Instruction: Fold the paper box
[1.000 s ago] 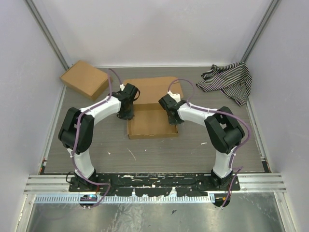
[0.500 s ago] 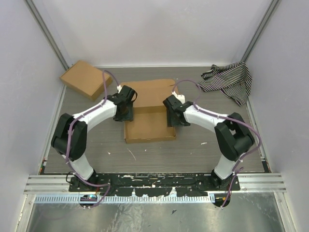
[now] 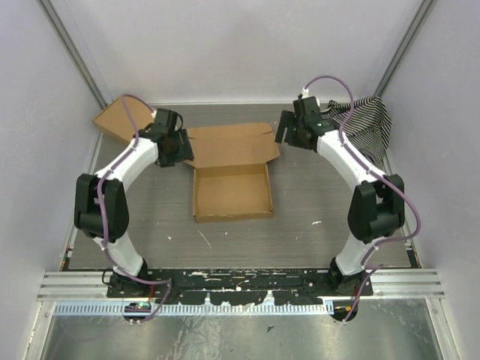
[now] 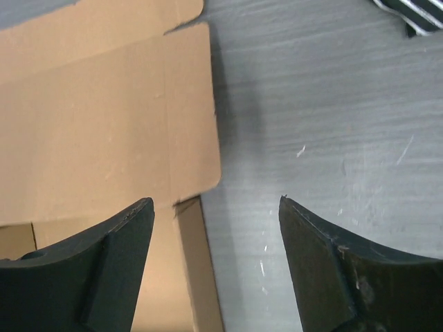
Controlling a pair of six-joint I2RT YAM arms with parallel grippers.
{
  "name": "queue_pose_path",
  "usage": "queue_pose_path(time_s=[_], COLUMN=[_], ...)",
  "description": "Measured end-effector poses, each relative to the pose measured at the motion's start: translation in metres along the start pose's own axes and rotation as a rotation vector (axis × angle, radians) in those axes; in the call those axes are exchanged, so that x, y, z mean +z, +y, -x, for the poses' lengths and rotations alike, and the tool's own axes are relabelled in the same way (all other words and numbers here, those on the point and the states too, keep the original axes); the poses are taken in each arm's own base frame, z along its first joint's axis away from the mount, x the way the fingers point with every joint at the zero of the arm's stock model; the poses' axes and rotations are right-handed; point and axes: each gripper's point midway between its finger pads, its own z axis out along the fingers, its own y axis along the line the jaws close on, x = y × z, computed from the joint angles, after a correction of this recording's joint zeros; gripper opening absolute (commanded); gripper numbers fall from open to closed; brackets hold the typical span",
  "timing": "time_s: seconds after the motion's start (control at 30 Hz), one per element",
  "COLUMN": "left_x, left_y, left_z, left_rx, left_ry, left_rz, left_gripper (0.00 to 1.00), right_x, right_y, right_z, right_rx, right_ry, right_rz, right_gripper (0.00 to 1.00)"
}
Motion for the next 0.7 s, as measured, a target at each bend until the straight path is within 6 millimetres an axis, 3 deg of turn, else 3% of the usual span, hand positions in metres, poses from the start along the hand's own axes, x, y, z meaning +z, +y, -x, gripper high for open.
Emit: queue_pose_path(time_s=[0.07, 0.17, 0.27, 0.4, 0.53, 0.7], left_x=[0.011, 0.027, 0.045, 0.066, 0.084, 0.091], left_y=[0.013, 0.024, 0.019, 0.008, 0.001, -0.002], left_z=[0.022, 0.04, 0.049, 0.051, 0.053, 0.052], left_rx=[-0.063, -0.115, -0.124, -0.118, -0.116, -0.122], left_ry=[-0.011, -0.002, 0.019, 0.05, 0.075, 0.093], left_rz=[0.002, 0.005, -0.013, -0.04, -0.054, -0.068], left_gripper=[0.72, 0.69, 0.67, 0.67, 0.6, 0.36], right_x=[0.016, 0.046, 0.078, 0.112, 0.125, 0.122], right_y=[-0.009, -0.02, -0.022, -0.01, 0.006, 0.02], right_z=[0.012, 0.014, 0.004, -0.016, -0.023, -0.018], right_rx=[0.03, 0.059, 0.076, 0.076, 0.072, 0.066], right_ry=[0.01, 0.057, 0.131, 0.225, 0.271, 0.274], right_rz=[0.013, 0.043, 0.083, 0.163, 0.244, 0.309], right_gripper=[0.74, 0.7, 0.68, 0.66, 0.57, 0.32])
